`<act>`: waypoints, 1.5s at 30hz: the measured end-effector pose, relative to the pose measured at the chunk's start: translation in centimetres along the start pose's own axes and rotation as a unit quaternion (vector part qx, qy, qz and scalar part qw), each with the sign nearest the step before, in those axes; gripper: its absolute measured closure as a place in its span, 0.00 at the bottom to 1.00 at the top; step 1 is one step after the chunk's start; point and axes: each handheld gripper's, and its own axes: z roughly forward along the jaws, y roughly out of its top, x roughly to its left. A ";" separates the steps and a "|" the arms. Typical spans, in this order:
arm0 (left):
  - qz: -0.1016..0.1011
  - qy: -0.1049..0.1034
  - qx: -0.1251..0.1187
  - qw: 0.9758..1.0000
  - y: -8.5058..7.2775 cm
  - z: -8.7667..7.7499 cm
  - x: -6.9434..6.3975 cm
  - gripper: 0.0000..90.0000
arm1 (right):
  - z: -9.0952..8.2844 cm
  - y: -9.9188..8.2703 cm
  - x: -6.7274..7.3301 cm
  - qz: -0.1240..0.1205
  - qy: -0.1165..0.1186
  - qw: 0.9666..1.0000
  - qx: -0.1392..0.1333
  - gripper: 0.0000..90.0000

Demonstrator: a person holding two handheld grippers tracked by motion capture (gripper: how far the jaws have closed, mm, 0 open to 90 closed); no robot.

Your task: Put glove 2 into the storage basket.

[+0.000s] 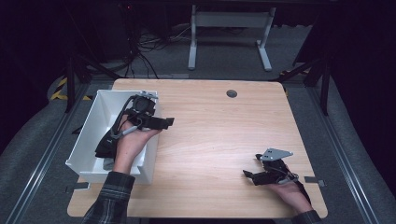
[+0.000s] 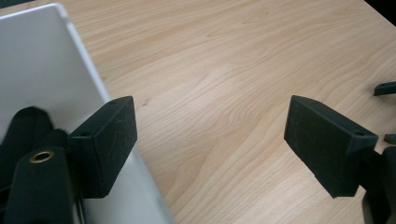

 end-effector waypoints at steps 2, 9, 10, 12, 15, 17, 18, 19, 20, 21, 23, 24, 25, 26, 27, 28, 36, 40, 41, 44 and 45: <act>0.008 -0.004 -0.001 1.000 0.3 0.4 -0.9 0.20 | 0.0 0.0 0.0 -0.001 0.000 1.000 0.000 0.17; 0.027 -0.018 -0.001 0.999 0.9 1.7 -3.6 0.20 | 0.0 0.0 0.0 -0.002 0.001 1.000 0.000 0.17; 0.031 -0.019 -0.001 0.999 0.9 1.8 -3.8 0.20 | 0.0 0.0 0.0 -0.002 0.001 1.000 0.000 0.17; 0.035 -0.023 0.000 0.999 0.9 2.2 -4.5 0.21 | 0.0 0.0 0.0 -0.002 0.001 1.000 0.000 0.17; 0.043 -0.030 0.002 0.999 0.9 2.8 -5.4 0.21 | 0.0 0.0 0.0 -0.002 0.001 1.000 0.000 0.17; 0.044 -0.035 0.001 0.998 0.8 3.2 -5.8 0.21 | 0.0 0.0 0.0 -0.002 0.001 1.000 0.000 0.17; 0.043 -0.040 0.000 0.998 0.8 3.5 -6.1 0.21 | 0.0 0.0 0.0 -0.002 0.001 1.000 0.000 0.17; 0.046 -0.042 0.001 0.998 0.7 3.9 -6.5 0.21 | 0.0 0.0 0.0 -0.002 0.001 1.000 0.000 0.17; 0.048 -0.044 0.002 0.998 0.6 4.1 -6.6 0.21 | 0.0 0.0 0.0 -0.002 0.001 1.000 0.000 0.17; 0.050 -0.047 0.006 0.998 0.5 4.5 -6.9 0.21 | 0.0 0.0 0.0 -0.002 0.001 1.000 0.000 0.17; 0.052 -0.049 0.007 0.997 0.4 4.8 -7.1 0.21 | 0.0 0.0 0.0 -0.002 0.001 1.000 0.000 0.17; 0.056 -0.051 0.009 0.997 0.2 5.1 -7.4 0.21 | 0.0 0.0 0.0 -0.002 0.001 1.000 0.000 0.17; 0.057 -0.054 0.013 0.997 0.1 5.4 -7.5 0.21 | 0.0 0.0 0.0 -0.003 0.001 1.000 0.001 0.17; 0.058 -0.056 0.014 0.997 0.0 5.7 -7.7 0.21 | 0.0 0.0 0.0 -0.002 0.001 1.000 0.001 0.17; 0.060 -0.057 0.014 0.996 -0.2 6.0 -7.8 0.21 | 0.0 0.0 0.0 -0.003 0.001 1.000 0.000 0.17; 0.061 -0.061 0.015 0.996 -0.3 6.2 -8.0 0.21 | 0.0 0.0 0.0 -0.003 0.001 1.000 0.001 0.17; 0.079 -0.071 0.024 0.994 -2.0 8.3 -9.3 0.21 | 0.0 0.0 0.0 -0.003 0.002 1.000 0.001 0.17; 0.086 -0.075 0.022 0.993 -2.8 9.1 -9.8 0.21 | 0.0 0.0 0.0 -0.003 0.002 1.000 0.001 0.17; 0.088 -0.076 0.021 0.993 -3.1 9.3 -10.0 0.20 | 0.0 0.0 0.0 -0.003 0.002 1.000 0.001 0.17; 0.090 -0.078 0.022 0.993 -3.8 9.9 -10.2 0.20 | 0.0 0.0 0.0 -0.004 0.002 1.000 0.001 0.17; 0.092 -0.081 0.023 0.992 -4.1 10.2 -10.3 0.20 | 0.0 0.0 0.0 -0.004 0.002 1.000 0.001 0.17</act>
